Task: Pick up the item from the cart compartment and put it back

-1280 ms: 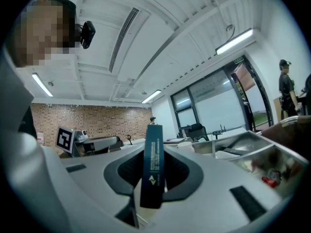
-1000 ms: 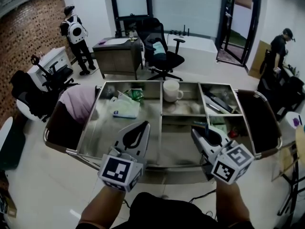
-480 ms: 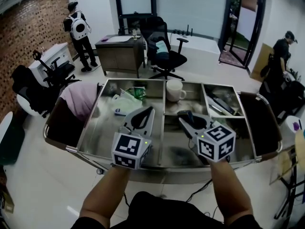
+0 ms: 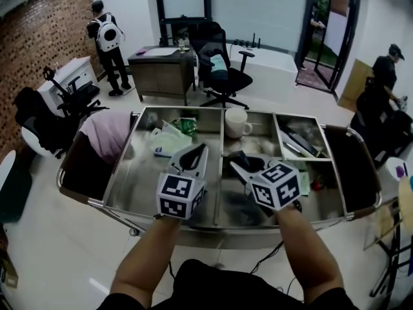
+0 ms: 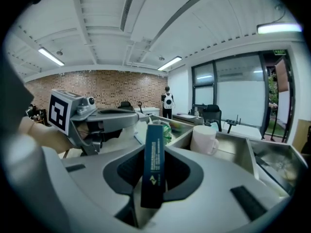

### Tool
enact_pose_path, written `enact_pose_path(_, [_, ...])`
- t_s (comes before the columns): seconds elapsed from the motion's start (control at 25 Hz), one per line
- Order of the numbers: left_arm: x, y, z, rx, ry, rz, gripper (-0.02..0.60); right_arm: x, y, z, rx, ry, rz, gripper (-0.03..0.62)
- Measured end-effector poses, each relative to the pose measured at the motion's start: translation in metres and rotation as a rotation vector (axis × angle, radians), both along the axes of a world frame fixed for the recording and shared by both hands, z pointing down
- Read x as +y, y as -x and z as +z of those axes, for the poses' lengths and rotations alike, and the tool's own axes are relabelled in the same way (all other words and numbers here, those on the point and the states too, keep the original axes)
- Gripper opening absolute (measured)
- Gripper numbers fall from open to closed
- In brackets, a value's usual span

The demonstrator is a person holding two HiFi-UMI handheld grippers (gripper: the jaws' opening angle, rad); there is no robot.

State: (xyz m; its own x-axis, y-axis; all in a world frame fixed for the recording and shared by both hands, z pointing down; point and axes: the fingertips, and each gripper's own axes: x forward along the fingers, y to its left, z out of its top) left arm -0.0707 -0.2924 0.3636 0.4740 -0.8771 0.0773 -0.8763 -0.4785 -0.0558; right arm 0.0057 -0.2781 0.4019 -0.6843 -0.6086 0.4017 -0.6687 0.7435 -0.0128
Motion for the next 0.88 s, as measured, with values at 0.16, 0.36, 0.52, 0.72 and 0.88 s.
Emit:
enact_pose_path(0.16, [-0.001,0.0,0.003,-0.004,-0.014,0.01,0.0,-0.005,0.0,0.005,0.009,0.006,0.013,0.109])
enact_pose_path(0.36, [-0.001,-0.002,0.006,-0.007,-0.01,0.016,0.0,-0.007,0.0,0.016,0.025,0.048,0.007,0.156])
enact_pose_path(0.52, [-0.002,0.0,0.011,-0.007,0.001,0.014,0.0,-0.007,-0.003,0.021,0.032,0.073,0.025,0.25])
enact_pose_path(0.72, [-0.002,0.001,0.013,0.007,0.02,0.017,0.0,-0.008,-0.005,0.013,0.01,0.056,0.042,0.249])
enact_pose_path(0.88, [-0.003,0.002,0.016,0.007,0.028,0.018,0.0,-0.008,-0.007,0.004,-0.026,0.033,0.054,0.229])
